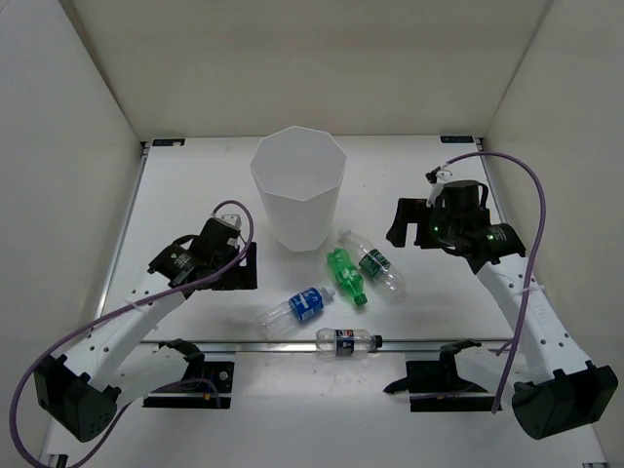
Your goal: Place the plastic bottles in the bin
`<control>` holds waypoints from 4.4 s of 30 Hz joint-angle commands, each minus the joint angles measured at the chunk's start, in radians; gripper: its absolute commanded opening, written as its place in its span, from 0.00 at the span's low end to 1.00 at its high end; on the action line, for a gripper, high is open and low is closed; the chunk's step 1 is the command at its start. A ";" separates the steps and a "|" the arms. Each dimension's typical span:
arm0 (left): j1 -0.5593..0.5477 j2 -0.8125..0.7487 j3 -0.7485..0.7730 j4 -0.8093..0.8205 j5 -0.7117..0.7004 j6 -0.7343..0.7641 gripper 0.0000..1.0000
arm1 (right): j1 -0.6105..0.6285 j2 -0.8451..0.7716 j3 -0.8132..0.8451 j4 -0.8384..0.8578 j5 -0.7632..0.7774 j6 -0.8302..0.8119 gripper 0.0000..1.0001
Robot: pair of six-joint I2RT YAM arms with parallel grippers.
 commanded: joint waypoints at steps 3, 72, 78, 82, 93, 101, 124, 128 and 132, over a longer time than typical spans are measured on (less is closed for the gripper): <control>-0.067 0.052 0.054 0.021 0.066 0.073 0.99 | 0.013 -0.039 0.012 0.008 -0.017 -0.094 0.99; -0.075 0.518 0.807 0.408 -0.133 0.218 0.45 | -0.056 0.119 -0.215 0.237 -0.164 -0.264 0.99; -0.080 0.676 1.000 0.349 -0.218 0.224 0.98 | -0.081 0.097 -0.220 0.240 -0.167 -0.275 0.99; -0.107 0.677 1.049 0.314 -0.276 0.251 0.98 | -0.072 0.102 -0.207 0.222 -0.163 -0.284 0.99; 0.010 0.267 0.774 0.032 -0.342 0.037 0.99 | 0.046 0.159 -0.204 0.275 -0.135 -0.264 0.99; 0.275 -0.024 0.269 -0.131 -0.281 -0.051 0.99 | 0.138 0.310 -0.189 0.306 0.006 -0.252 0.90; 0.288 -0.098 0.146 -0.090 -0.228 -0.040 0.98 | 0.119 0.202 -0.154 0.424 0.164 -0.158 0.48; 0.284 -0.115 0.098 -0.074 -0.208 -0.040 0.99 | 0.069 0.166 0.144 0.352 0.144 -0.198 0.42; 0.287 -0.129 0.051 -0.065 -0.173 -0.029 0.98 | 0.209 0.247 0.424 0.344 0.239 -0.279 0.42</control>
